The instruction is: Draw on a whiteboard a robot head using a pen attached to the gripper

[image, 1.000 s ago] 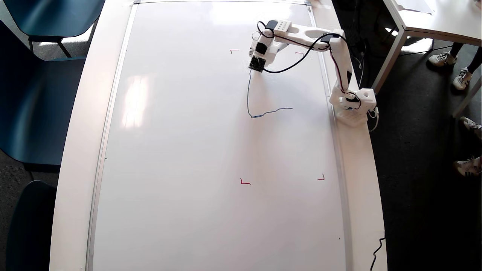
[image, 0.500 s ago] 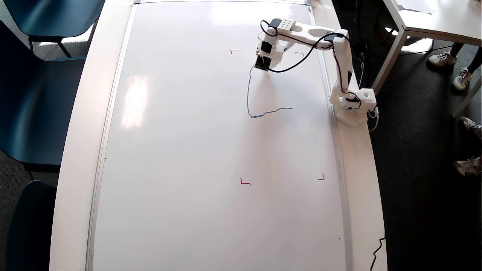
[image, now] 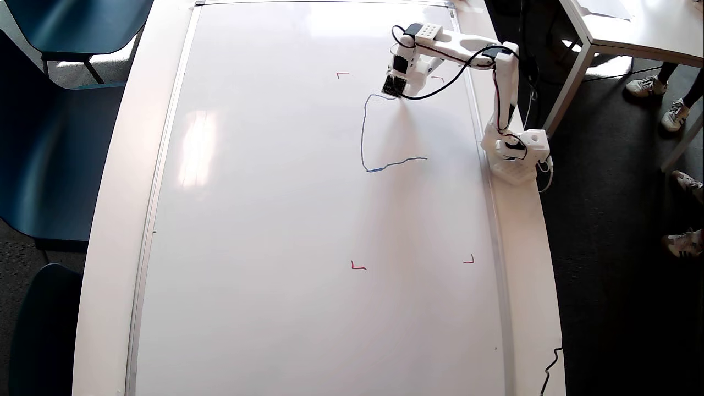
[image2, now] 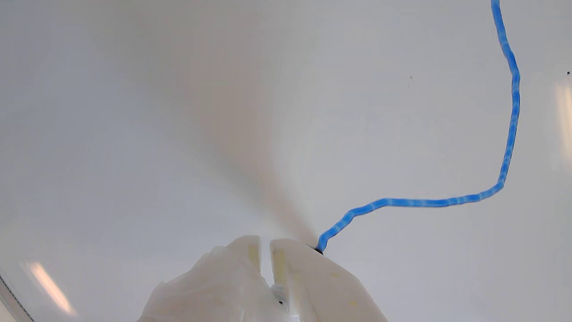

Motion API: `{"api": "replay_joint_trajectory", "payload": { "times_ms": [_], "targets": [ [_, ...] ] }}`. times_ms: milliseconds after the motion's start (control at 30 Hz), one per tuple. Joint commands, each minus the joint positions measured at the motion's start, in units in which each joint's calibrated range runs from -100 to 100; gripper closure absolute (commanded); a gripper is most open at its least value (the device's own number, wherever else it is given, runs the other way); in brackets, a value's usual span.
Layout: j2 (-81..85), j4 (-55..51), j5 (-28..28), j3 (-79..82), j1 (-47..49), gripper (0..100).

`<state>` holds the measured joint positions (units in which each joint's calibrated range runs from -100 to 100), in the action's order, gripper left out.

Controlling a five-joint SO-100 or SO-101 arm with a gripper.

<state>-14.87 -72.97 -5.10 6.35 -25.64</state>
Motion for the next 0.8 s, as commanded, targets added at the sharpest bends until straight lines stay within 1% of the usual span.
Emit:
{"api": "replay_joint_trajectory", "payload": {
  "times_ms": [0, 100, 367, 767],
  "targets": [
    [3.5, -0.53, -1.98, 1.59, -0.99, 99],
    [6.27, -0.53, -2.94, 5.13, -0.99, 99],
    [14.07, -0.53, -2.94, 14.21, -0.92, 99],
    [21.2, -0.27, -3.0, 22.29, 0.56, 99]
  ]
}}
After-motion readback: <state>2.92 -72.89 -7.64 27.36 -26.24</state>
